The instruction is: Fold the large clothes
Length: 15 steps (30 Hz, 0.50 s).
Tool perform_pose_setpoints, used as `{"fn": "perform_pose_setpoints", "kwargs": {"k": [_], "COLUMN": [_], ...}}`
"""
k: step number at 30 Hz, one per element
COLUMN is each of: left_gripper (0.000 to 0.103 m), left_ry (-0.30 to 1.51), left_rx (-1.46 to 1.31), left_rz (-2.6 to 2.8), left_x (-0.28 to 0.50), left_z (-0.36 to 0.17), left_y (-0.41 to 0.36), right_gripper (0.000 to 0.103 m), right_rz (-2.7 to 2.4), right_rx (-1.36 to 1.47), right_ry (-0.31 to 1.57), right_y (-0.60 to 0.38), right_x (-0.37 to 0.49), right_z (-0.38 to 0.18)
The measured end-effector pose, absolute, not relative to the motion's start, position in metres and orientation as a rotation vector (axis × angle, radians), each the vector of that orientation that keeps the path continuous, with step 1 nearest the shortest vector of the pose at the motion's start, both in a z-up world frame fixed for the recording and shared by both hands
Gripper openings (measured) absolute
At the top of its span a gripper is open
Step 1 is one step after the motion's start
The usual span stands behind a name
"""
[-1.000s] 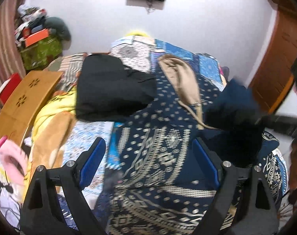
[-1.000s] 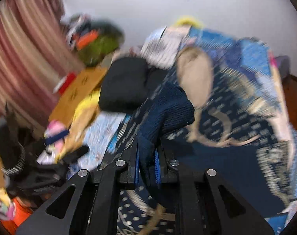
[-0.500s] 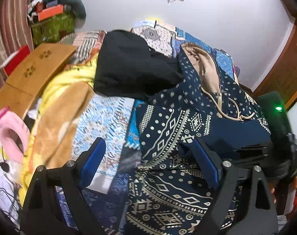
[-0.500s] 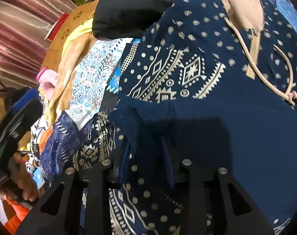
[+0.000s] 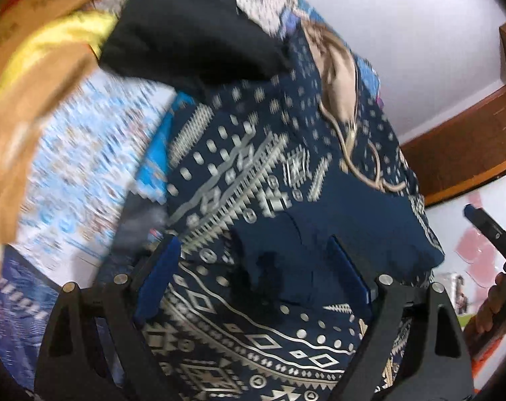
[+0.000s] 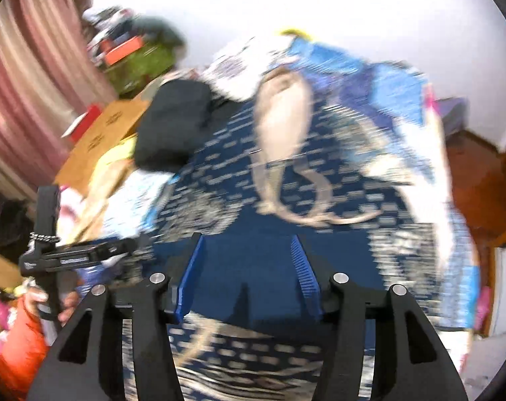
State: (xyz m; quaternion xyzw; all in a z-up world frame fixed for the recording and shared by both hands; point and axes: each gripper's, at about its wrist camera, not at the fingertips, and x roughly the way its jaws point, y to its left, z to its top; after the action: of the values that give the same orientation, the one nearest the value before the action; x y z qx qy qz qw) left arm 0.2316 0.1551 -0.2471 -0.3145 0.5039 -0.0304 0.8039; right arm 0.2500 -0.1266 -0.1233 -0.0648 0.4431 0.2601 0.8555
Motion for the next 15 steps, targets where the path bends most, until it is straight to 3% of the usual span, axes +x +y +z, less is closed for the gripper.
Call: {"fn": "perform_pose_setpoints", "kwargs": {"k": [4,7,10,12,15], "left_gripper": [0.086,0.073,0.057,0.035,0.020], "left_ry": [1.159,1.225,1.221,1.193,1.134], "left_rx": [-0.693,-0.725,-0.706,-0.628,-0.488], "left_rz": [-0.116,-0.165,-0.183,-0.198,-0.164], "left_x": [0.238,0.244,0.247,0.250,0.255], "left_z": [-0.274,-0.296,-0.300,-0.290,-0.269], "left_y": [0.139,0.125,0.114,0.103,0.090], "right_gripper": [0.050,0.050,0.050,0.050,0.050], "right_rz": [0.407,0.322,0.249,0.208,0.173], "right_rx": [-0.136,-0.080,-0.009,0.020,0.038], "right_ry": [0.899,0.915,0.940,0.954,0.967], "right_y": [-0.178,-0.215,-0.251,-0.268,-0.283], "right_x": [0.250,0.248,0.246,0.246,0.247], "right_z": [-0.125,-0.131,-0.139,-0.147,-0.152]}}
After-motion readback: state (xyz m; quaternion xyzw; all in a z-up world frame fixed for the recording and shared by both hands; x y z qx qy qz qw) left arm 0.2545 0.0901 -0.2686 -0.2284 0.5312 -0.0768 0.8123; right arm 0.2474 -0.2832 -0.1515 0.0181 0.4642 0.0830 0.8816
